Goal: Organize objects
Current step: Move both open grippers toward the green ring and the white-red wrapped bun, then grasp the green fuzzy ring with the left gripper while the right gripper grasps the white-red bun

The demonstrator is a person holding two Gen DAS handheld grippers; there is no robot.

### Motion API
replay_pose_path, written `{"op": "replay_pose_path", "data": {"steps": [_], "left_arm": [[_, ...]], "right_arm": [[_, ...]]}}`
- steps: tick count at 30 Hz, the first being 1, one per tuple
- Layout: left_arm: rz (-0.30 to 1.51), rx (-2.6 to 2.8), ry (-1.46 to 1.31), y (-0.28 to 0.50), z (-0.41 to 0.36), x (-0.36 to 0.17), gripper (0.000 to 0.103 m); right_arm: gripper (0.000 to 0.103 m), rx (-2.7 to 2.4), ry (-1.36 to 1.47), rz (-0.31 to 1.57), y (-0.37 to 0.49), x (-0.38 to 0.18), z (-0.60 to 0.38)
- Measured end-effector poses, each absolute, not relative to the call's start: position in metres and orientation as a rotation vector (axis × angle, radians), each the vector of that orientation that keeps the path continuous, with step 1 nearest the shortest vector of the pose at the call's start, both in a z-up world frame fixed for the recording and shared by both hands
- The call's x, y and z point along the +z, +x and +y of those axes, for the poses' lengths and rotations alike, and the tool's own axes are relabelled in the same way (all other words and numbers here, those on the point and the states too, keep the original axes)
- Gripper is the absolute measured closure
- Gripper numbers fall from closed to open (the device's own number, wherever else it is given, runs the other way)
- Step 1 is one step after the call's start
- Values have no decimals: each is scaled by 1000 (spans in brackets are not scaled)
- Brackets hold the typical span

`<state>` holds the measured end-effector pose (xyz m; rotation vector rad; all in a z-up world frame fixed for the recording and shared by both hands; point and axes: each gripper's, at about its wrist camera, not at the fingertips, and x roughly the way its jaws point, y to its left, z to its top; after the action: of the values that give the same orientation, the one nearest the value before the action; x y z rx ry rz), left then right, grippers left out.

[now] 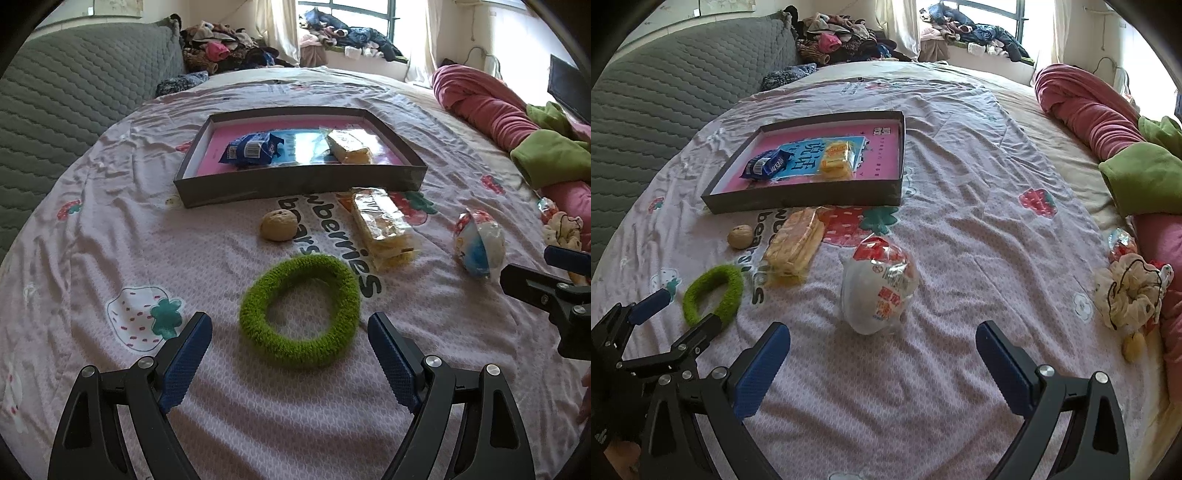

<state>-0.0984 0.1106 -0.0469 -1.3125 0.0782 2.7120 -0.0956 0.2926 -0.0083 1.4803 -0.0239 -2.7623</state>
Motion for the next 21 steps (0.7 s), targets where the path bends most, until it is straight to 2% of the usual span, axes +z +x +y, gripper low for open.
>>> {"op": "replay_pose_path", "data": {"steps": [21], "left_arm": [[61, 2675, -1343, -128, 114, -71, 16]], "right_arm": [[1, -2735, 1535, -27, -137, -44, 295]]}}
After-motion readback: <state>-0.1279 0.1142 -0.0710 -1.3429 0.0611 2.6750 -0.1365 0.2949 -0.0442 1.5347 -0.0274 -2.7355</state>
